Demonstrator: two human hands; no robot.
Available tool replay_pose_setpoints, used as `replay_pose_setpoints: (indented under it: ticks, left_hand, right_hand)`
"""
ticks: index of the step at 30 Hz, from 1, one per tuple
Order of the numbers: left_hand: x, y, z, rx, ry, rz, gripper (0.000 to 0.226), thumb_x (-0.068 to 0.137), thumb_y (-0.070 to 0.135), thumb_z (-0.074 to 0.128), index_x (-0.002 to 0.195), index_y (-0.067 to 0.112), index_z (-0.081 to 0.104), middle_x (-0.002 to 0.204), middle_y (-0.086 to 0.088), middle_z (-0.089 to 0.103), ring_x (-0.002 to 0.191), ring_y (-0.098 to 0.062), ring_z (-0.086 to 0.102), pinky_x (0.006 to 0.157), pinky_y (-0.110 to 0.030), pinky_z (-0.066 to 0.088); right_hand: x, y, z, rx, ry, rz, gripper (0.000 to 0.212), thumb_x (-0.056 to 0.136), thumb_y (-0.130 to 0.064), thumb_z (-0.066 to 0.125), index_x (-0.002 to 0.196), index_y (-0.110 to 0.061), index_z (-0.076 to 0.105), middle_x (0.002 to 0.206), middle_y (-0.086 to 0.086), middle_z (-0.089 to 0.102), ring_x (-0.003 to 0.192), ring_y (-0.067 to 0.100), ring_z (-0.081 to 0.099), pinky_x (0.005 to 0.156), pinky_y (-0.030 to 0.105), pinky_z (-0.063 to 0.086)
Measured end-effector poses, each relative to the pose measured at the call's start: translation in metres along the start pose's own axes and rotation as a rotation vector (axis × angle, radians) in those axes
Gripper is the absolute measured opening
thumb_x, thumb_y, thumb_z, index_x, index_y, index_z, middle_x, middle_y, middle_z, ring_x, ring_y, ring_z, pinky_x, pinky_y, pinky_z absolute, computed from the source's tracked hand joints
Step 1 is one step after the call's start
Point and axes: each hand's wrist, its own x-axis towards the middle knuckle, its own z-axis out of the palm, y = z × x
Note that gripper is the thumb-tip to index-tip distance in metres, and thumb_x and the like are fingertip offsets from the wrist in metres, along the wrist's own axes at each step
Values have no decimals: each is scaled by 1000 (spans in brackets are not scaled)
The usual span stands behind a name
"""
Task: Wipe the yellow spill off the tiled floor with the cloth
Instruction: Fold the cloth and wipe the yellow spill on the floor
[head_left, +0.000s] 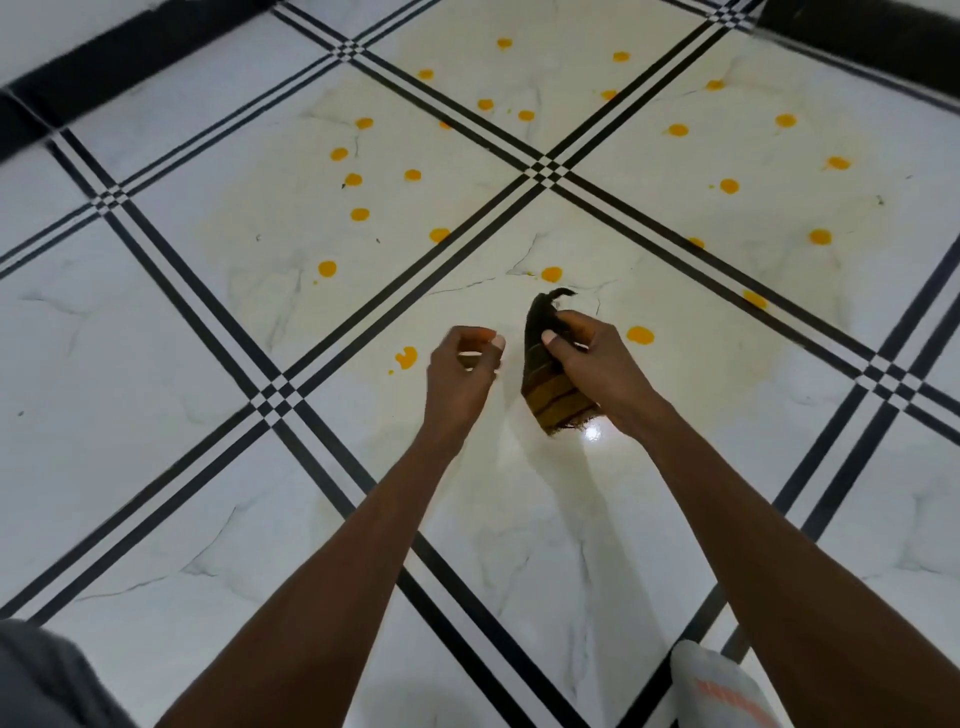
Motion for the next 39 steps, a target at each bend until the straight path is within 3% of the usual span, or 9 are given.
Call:
replay_pose_setpoints:
  ticks: [4,6,9,11,14,18,22,31,39]
  left_hand:
    - [-1,8,12,-403,-176,-241,33,106,28,58,122,2,70,118,-15,76,110,-27,74,99,-42,60]
    - [-3,10,8,-512,-174,-292,36,106,29,57,125,2,69,122,-16,75,114,-27,73,98,-38,60]
    - [-5,10,3,-567,-164,-282,26,105,20,58,121,5,71,121,-15,75,112,-24,74,91,-32,62]
    - [-5,11,1,-526,-173,-264,25,105,17,57,125,7,71,118,-13,76,110,-20,74,86,-28,62]
    - [-4,11,2,-470,-175,-231,28,104,20,60,129,8,70,120,-13,76,112,-21,74,83,-28,62]
    - [-6,11,3,-429,-151,-212,28,102,23,64,125,10,73,118,-11,77,114,-20,73,91,-34,62]
    - [-9,10,3,-410,-154,-189,25,98,23,70,119,10,75,113,-10,79,109,-18,75,86,-29,62]
    - [-11,10,-3,-406,-158,-163,27,99,18,69,122,6,74,113,-13,78,107,-22,76,86,-29,62]
    - [-12,14,-10,-346,-164,-140,19,99,20,68,118,19,73,109,-4,80,104,-16,76,84,-28,63]
  right_hand:
    - [3,-14,12,-677,-297,-290,52,103,-3,50,153,-16,48,144,17,49,127,35,55,102,40,50]
    - [-1,-19,14,-727,-398,-271,59,102,-1,49,158,-19,42,153,16,38,131,36,50,100,38,49]
    - [-9,-23,9,-483,-270,-248,46,106,-8,49,151,-19,54,148,11,49,132,26,53,102,27,42]
    - [-11,-23,4,-307,-200,-217,36,108,-17,52,142,-21,64,139,6,61,127,20,59,108,35,48]
    - [-9,-16,0,-93,-140,-132,32,105,-25,61,135,-21,70,128,4,72,111,20,73,94,48,63]
    - [-12,-7,6,-43,-53,-133,32,95,-25,76,127,-20,73,118,1,77,101,20,78,85,45,67]
    - [-13,2,10,15,-12,-96,27,92,-20,80,117,-15,77,108,2,81,96,16,79,85,44,67]
    - [-19,4,15,266,-17,24,15,98,-13,71,110,-6,78,100,13,81,98,26,79,87,40,66]
    - [-25,-2,13,499,-77,163,12,100,-19,69,109,-17,76,106,12,80,108,27,76,86,42,62]
